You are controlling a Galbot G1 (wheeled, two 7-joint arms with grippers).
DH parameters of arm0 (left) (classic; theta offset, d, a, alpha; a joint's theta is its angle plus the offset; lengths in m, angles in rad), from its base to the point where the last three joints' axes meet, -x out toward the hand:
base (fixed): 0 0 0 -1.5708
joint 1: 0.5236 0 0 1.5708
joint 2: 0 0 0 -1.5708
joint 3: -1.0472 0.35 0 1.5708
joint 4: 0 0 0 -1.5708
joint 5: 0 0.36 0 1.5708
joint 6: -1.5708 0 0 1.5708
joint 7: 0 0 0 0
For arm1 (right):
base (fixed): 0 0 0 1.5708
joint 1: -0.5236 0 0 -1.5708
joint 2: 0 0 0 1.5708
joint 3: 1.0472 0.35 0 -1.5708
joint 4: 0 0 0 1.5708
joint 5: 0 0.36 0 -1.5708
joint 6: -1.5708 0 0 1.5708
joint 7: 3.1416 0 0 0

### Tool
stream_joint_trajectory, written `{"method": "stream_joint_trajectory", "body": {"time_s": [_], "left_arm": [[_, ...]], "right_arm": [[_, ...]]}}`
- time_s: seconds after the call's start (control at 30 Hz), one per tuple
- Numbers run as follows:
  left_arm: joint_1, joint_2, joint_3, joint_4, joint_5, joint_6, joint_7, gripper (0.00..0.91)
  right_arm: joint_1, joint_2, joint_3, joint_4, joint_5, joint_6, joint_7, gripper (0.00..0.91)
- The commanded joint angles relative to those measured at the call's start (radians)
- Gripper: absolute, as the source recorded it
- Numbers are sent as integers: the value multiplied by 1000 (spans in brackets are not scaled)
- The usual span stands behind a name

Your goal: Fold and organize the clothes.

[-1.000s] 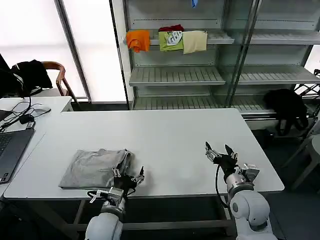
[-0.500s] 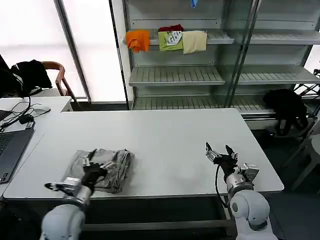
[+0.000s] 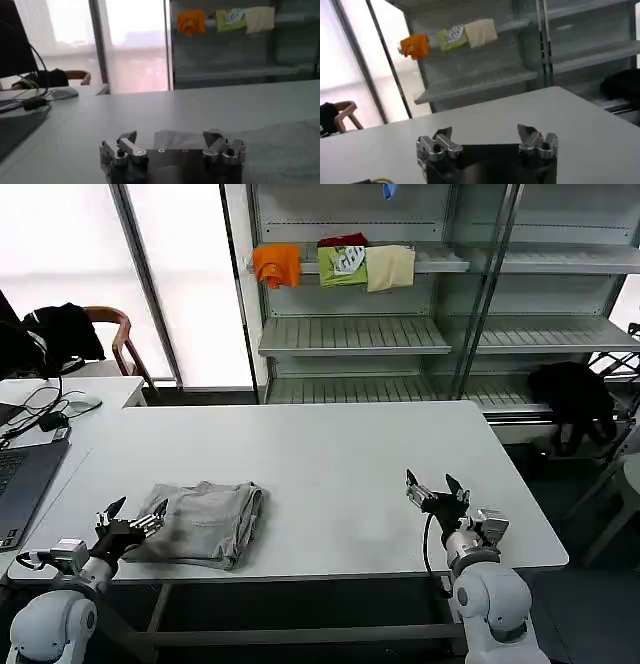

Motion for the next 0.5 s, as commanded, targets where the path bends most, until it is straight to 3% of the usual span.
{"method": "stream_joint_trajectory", "body": {"time_s": [0.03, 0.33, 0.43, 0.5], "left_arm": [[-7, 49, -43, 129, -61, -1, 22, 907], [-7, 27, -22, 124, -85, 26, 24, 907], [-7, 19, -17, 118, -87, 41, 27, 766], [-7, 13, -15, 115, -92, 54, 26, 605]], "right_arm": [[0, -3, 0, -3, -6, 0, 0, 907], [4, 2, -7, -18, -9, 2, 1, 907], [3, 2, -8, -20, -11, 3, 1, 907], [2, 1, -7, -19, -10, 3, 2, 907]]}}
